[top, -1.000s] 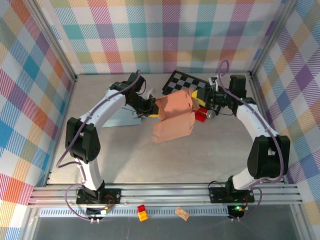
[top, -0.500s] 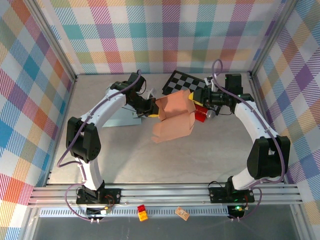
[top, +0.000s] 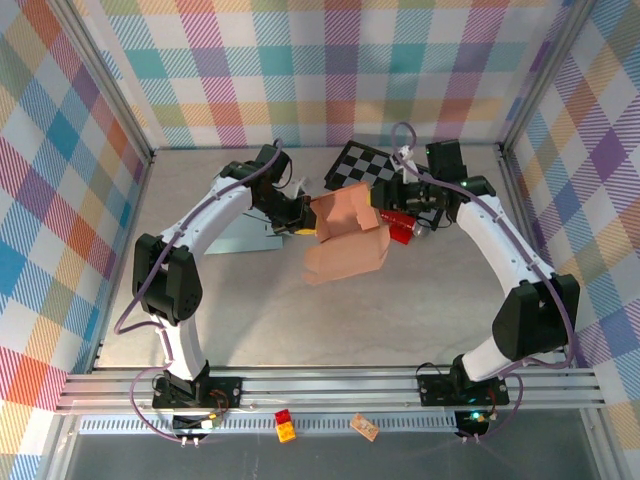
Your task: Fold the paper box
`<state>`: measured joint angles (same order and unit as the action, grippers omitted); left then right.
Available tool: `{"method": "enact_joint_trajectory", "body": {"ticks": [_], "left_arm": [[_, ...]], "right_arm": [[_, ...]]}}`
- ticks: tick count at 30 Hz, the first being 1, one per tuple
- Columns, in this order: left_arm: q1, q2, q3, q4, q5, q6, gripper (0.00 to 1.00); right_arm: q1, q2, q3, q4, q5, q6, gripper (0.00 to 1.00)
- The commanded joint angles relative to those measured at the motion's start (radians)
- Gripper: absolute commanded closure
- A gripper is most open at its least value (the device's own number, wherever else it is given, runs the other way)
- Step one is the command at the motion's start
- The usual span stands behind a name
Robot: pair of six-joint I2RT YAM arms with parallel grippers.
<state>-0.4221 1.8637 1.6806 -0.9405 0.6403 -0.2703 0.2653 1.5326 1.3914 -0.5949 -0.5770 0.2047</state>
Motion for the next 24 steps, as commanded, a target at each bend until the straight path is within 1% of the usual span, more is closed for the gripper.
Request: {"method": "enact_joint_trajectory", "body": {"ticks": [1,4,8,11,15,19,22,24], "left_arm": [[0.011,-0.006,0.033,-0.03,0.004,0.017,1.0],[0.011,-0.01,0.03,-0.032,0.002,0.019,1.0],[0.01,-0.014,0.027,-0.034,0.002,0.019,1.0],[0.008,-0.015,0.029,-0.037,-0.001,0.018,1.0],[0.004,-0.017,0.036,-0.042,-0.011,0.013,1.0],[-0.004,-0.016,0.046,-0.043,-0.018,-0.001,1.0],[-0.01,-0.018,0.045,-0.041,-0.022,-0.008,1.0],[-0.013,-0.018,0.047,-0.041,-0.025,-0.009,1.0]], "right_arm": [[0.03,-0.022,0.034,-0.067,0.184,-0.064,0.61],[0.061,-0.019,0.05,-0.092,0.279,-0.077,0.62],[0.112,-0.008,0.065,-0.118,0.368,-0.091,0.64],[0.145,-0.002,0.072,-0.124,0.446,-0.081,0.69],[0.201,0.036,0.121,-0.177,0.585,-0.072,0.74],[0.284,0.103,0.187,-0.262,0.813,-0.048,0.79],[0.344,0.165,0.248,-0.333,0.979,-0.028,0.86],[0.366,0.187,0.267,-0.354,1.039,-0.009,0.91]]}}
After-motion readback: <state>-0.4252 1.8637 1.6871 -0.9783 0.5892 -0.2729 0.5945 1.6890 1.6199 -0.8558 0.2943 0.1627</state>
